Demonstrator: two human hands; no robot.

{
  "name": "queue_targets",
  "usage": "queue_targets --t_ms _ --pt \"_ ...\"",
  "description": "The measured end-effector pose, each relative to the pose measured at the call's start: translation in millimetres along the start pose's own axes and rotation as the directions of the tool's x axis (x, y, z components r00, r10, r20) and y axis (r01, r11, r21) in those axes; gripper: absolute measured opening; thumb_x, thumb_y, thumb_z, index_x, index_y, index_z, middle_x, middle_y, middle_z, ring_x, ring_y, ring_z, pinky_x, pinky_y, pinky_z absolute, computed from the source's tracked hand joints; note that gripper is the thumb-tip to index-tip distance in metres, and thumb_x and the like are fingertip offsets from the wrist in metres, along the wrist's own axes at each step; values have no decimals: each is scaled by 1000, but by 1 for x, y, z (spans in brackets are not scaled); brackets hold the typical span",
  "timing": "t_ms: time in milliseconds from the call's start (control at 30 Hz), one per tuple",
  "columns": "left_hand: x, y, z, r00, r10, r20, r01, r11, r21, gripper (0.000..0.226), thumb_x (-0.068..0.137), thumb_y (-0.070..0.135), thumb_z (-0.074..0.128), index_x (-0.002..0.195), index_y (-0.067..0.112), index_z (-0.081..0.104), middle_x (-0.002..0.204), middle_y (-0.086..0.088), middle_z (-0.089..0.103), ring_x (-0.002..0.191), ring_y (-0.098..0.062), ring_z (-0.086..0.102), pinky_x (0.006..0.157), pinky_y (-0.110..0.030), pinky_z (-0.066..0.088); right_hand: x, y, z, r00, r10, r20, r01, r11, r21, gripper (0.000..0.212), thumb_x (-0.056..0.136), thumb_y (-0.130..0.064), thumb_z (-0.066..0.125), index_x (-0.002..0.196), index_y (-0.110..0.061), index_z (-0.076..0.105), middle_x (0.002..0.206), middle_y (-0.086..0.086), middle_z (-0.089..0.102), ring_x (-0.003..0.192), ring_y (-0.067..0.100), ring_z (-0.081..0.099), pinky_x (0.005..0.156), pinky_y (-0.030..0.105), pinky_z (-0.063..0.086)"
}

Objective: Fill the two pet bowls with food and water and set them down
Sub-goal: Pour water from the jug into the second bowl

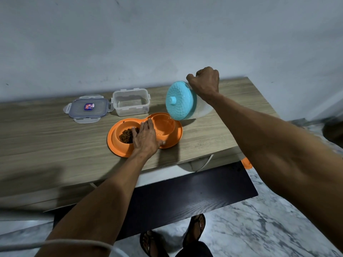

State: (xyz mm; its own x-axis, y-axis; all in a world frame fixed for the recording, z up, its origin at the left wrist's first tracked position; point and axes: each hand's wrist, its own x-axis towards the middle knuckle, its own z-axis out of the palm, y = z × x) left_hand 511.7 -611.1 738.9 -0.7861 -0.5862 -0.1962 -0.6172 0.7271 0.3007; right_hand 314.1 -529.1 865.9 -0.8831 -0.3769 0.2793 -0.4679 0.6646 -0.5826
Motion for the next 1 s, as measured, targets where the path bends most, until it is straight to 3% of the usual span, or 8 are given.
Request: queue_targets --t_ms 333,433,567,667,767,1000 --pt "-1 1 -1 1000 -4 -7 4 1000 19 110 79 53 70 155 7 4 161 -13 20 151 -27 12 119 -55 7 1 6 3 999 34 12 -34 999 41 44 77 -26 57 43 -10 35 42 3 28 46 16 24 52 27 28" --pt "0 1 -1 1000 -11 1 11 1000 21 111 79 55 70 155 7 4 162 -12 18 151 -25 11 119 -54 7 0 15 3 995 95 -1 -94 992 86 45 76 -23 58 43 -11 30 43 2 22 46 16 20 50 28 26" --pt "0 0 -1 1000 -10 5 10 1000 27 109 80 54 69 155 7 6 162 -11 18 151 -24 11 120 -54 8 2 30 4 973 232 -5 -226 952 207 44 76 -25 62 42 -11 37 43 0 28 45 14 26 51 26 31" --pt "-1 1 -1 1000 0 -7 0 1000 24 108 80 55 68 155 7 6 162 -11 19 151 -25 11 119 -54 7 6 42 7 934 358 6 -342 886 312 38 74 -29 63 45 -12 46 48 2 40 53 18 38 58 28 37" --pt "0 1 0 1000 0 -8 0 1000 17 108 80 55 68 155 6 7 162 -11 19 151 -25 11 119 -54 7 12 52 10 868 495 36 -456 767 452 31 72 -28 64 50 -13 48 53 -1 47 55 17 42 56 28 38" --pt "-1 0 1 999 14 -31 -13 1000 27 107 81 55 67 155 6 7 162 -12 20 151 -27 12 119 -54 7 23 66 28 756 642 129 -560 531 636 19 69 -24 66 60 -11 55 64 -1 56 58 17 47 55 29 41"
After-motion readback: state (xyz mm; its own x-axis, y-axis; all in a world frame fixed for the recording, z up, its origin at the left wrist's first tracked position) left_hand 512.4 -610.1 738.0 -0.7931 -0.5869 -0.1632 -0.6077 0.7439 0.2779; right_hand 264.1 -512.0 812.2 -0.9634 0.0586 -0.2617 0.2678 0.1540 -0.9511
